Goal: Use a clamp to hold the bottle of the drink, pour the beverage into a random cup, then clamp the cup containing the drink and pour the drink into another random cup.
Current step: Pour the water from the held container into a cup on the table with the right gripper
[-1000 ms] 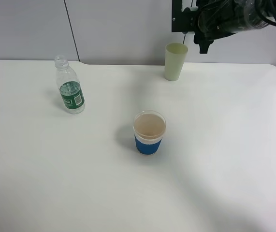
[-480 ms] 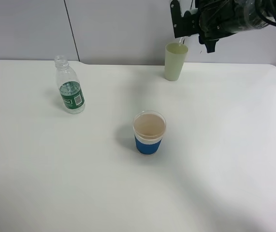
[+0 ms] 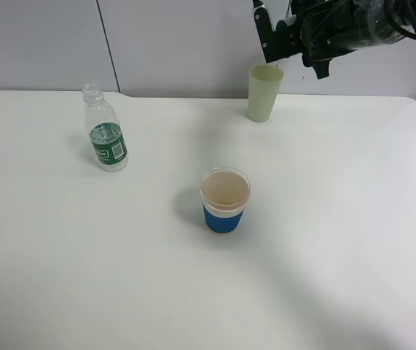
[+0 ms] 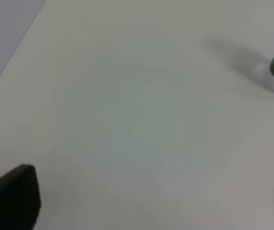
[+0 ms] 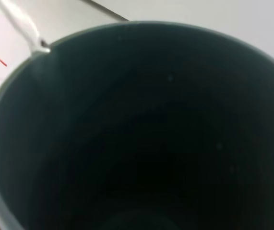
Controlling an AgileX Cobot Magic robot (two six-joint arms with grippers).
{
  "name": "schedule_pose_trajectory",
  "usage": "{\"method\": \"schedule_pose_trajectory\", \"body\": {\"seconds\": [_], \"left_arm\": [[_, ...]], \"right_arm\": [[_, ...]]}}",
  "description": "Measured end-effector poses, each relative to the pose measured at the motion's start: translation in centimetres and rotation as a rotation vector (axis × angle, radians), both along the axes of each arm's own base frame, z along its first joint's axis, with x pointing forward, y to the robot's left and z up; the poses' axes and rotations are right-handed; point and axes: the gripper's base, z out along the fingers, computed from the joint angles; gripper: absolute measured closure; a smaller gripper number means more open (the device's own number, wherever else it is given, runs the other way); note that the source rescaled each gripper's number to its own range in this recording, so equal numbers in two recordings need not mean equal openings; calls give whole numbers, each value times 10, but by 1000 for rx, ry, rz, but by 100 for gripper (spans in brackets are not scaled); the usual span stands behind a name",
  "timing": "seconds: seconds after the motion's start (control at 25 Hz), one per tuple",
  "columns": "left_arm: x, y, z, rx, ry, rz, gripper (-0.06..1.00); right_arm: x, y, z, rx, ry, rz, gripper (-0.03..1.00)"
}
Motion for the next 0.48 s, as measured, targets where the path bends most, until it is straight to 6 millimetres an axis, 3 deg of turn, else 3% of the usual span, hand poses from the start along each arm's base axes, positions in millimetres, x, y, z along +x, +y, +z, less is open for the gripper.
{"method": "schedule_pose_trajectory", "body": {"seconds": [0.48], "left_arm": [[0,0,0,-1,0,0,-6]], "right_arm": [[0,0,0,-34,6,13,97]]}}
